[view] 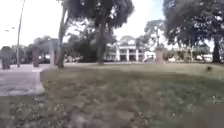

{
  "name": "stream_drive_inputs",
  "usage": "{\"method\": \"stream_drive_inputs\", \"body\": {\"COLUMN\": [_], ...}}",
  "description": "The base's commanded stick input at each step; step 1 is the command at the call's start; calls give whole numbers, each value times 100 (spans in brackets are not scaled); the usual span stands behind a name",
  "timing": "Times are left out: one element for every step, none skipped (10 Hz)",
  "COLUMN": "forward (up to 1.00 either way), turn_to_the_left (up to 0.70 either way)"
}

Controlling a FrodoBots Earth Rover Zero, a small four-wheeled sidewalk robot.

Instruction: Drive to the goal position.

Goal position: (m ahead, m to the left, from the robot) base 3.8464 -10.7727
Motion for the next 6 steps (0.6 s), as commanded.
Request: {"method": "stream_drive_inputs", "body": {"forward": [70,70,70,70,70,70], "turn_to_the_left": [-35,-35,-35,-35,-35,-35]}}
